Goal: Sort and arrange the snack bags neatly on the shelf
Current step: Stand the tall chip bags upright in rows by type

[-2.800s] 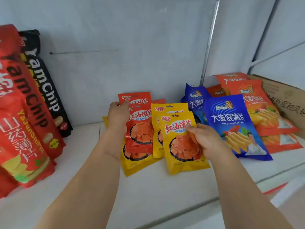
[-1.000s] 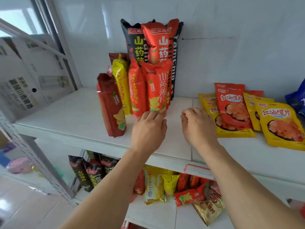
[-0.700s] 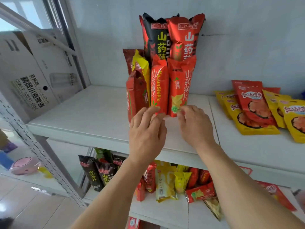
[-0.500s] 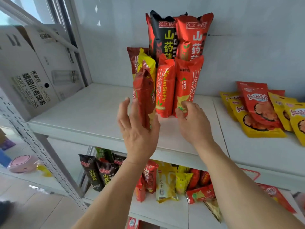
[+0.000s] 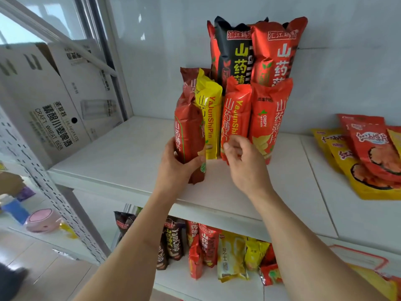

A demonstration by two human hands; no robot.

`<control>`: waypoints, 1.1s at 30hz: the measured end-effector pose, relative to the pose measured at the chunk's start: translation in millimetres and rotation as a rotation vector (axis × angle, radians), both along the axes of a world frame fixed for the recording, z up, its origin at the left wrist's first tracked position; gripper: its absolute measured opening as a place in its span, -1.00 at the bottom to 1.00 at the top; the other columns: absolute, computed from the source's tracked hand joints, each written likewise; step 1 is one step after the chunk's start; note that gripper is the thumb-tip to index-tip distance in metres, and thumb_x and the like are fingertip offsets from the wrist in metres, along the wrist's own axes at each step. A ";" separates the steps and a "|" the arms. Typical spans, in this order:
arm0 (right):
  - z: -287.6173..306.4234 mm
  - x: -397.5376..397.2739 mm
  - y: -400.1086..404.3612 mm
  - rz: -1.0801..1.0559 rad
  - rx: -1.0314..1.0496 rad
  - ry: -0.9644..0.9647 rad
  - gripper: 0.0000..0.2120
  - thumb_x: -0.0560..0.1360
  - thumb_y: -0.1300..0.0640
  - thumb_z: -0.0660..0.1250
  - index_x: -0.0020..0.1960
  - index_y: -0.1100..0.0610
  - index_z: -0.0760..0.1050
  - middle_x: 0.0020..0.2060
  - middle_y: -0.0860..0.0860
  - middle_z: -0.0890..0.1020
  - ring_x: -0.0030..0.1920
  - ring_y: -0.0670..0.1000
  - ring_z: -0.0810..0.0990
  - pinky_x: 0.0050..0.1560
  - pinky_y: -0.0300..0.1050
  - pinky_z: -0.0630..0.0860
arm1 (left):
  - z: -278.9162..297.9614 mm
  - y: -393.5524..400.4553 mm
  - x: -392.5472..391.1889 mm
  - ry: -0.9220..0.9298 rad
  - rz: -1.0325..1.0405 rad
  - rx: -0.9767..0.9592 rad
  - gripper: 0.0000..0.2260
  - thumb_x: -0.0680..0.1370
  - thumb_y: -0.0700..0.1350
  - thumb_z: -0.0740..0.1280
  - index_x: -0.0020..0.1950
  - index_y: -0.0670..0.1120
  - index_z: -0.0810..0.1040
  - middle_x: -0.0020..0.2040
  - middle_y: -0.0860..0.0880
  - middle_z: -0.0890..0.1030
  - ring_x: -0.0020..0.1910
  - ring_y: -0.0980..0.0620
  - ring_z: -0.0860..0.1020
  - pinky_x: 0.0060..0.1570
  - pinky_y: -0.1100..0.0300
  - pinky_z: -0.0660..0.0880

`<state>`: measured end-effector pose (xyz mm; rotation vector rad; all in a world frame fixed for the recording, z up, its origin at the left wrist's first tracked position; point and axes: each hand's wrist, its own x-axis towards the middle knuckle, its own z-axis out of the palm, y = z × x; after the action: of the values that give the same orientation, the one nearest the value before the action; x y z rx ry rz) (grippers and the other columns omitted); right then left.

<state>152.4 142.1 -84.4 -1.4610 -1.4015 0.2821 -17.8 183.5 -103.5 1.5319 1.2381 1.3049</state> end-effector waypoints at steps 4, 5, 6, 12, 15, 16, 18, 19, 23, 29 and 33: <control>-6.8 -24.8 20.4 -0.032 0.062 -0.008 -0.62 0.63 -0.04 0.22 0.39 0.08 0.42 0.29 -0.01 0.52 0.26 -0.05 0.52 0.26 -0.01 0.52 | 2.5 26.8 -14.4 0.000 0.022 0.028 -0.14 0.27 0.13 0.62 0.47 0.13 0.27 0.27 0.03 0.50 0.17 0.07 0.56 0.15 0.01 0.58; -8.8 -31.8 26.0 -0.058 0.085 -0.014 -0.60 0.62 -0.06 0.20 0.40 0.07 0.39 0.31 -0.01 0.48 0.28 -0.02 0.52 0.27 0.03 0.52 | 3.9 32.6 -17.2 0.021 0.020 0.036 -0.12 0.29 0.09 0.63 0.50 0.09 0.25 0.29 0.03 0.44 0.18 0.09 0.52 0.16 0.08 0.53; -10.1 -39.1 30.9 -0.081 0.103 -0.015 -0.57 0.62 -0.08 0.18 0.43 0.07 0.36 0.34 -0.01 0.45 0.30 0.01 0.51 0.28 0.06 0.51 | 4.7 39.5 -20.4 0.052 0.024 0.045 -0.11 0.31 0.05 0.63 0.52 0.05 0.23 0.29 0.04 0.38 0.17 0.10 0.48 0.14 0.13 0.48; -4.7 -80.5 61.4 -0.282 0.162 -0.013 -0.49 0.64 -0.01 0.20 0.52 0.14 0.22 0.47 0.05 0.31 0.46 0.02 0.31 0.39 0.05 0.41 | 7.6 91.2 -55.9 0.107 -0.027 0.088 0.00 0.25 0.10 0.65 0.55 0.03 0.17 0.34 -0.01 0.31 0.28 0.02 0.42 0.30 -0.03 0.46; -2.8 -97.2 78.3 -0.418 0.169 -0.018 -0.40 0.60 -0.06 0.26 0.53 0.15 0.18 0.48 0.08 0.28 0.48 0.05 0.26 0.41 0.07 0.38 | 5.5 115.0 -73.8 0.164 -0.035 0.090 0.07 0.17 0.22 0.64 0.54 0.03 0.18 0.35 -0.04 0.38 0.34 -0.06 0.41 0.31 -0.14 0.46; -3.1 -102.3 82.9 -0.466 0.169 -0.012 -0.36 0.58 -0.07 0.29 0.54 0.16 0.17 0.49 0.09 0.28 0.49 0.07 0.26 0.43 0.07 0.36 | 5.0 120.9 -79.6 0.177 -0.062 0.083 0.11 0.13 0.29 0.63 0.54 0.05 0.17 0.35 -0.03 0.42 0.34 -0.05 0.43 0.29 -0.14 0.48; -4.2 -109.6 90.9 -0.557 0.164 -0.016 -0.28 0.54 -0.09 0.36 0.55 0.16 0.15 0.49 0.10 0.28 0.50 0.08 0.23 0.47 -0.01 0.27 | 4.1 129.6 -90.3 0.132 -0.159 0.014 0.14 0.11 0.31 0.64 0.55 0.14 0.13 0.31 0.03 0.48 0.29 0.06 0.51 0.21 -0.01 0.56; -4.8 -112.1 94.4 -0.598 0.152 -0.022 -0.25 0.52 -0.10 0.38 0.55 0.16 0.13 0.49 0.10 0.28 0.50 0.08 0.22 0.46 -0.07 0.22 | 4.3 131.2 -94.9 0.089 -0.221 -0.041 0.12 0.18 0.20 0.67 0.57 0.13 0.08 0.28 0.06 0.51 0.21 0.17 0.55 0.09 0.18 0.60; -11.5 -116.5 106.5 -0.721 0.074 -0.063 -0.14 0.47 -0.16 0.41 0.57 0.17 0.08 0.49 0.12 0.31 0.47 0.13 0.27 0.41 -0.02 0.28 | 0.3 135.5 -105.5 0.016 -0.440 -0.126 0.00 0.38 -0.21 0.59 0.61 0.01 0.00 0.28 -0.01 0.53 -0.04 0.24 0.63 -0.30 0.47 0.51; -22.0 -112.3 122.0 -0.793 -0.026 0.045 -0.14 0.38 -0.25 0.45 0.49 0.14 0.20 0.33 0.11 0.48 0.29 0.20 0.47 0.16 0.12 0.50 | -3.6 144.3 -117.6 0.048 -0.458 -0.115 -0.08 0.37 -0.27 0.59 0.58 -0.01 0.13 0.27 -0.04 0.51 0.10 0.12 0.59 -0.32 0.46 0.51; -26.4 -107.2 126.1 -0.791 -0.051 0.103 -0.18 0.36 -0.21 0.48 0.46 0.10 0.24 0.31 0.09 0.48 0.29 0.19 0.47 0.17 0.16 0.49 | 0.4 147.6 -127.6 0.097 -0.480 -0.111 -0.17 0.42 -0.22 0.55 0.55 0.02 0.15 0.07 0.20 0.48 -0.05 0.31 0.53 -0.36 0.52 0.46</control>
<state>45.2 268.3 -110.7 -1.8871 -0.6543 -0.1128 -145.4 331.0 -103.2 1.6930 0.9039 0.8452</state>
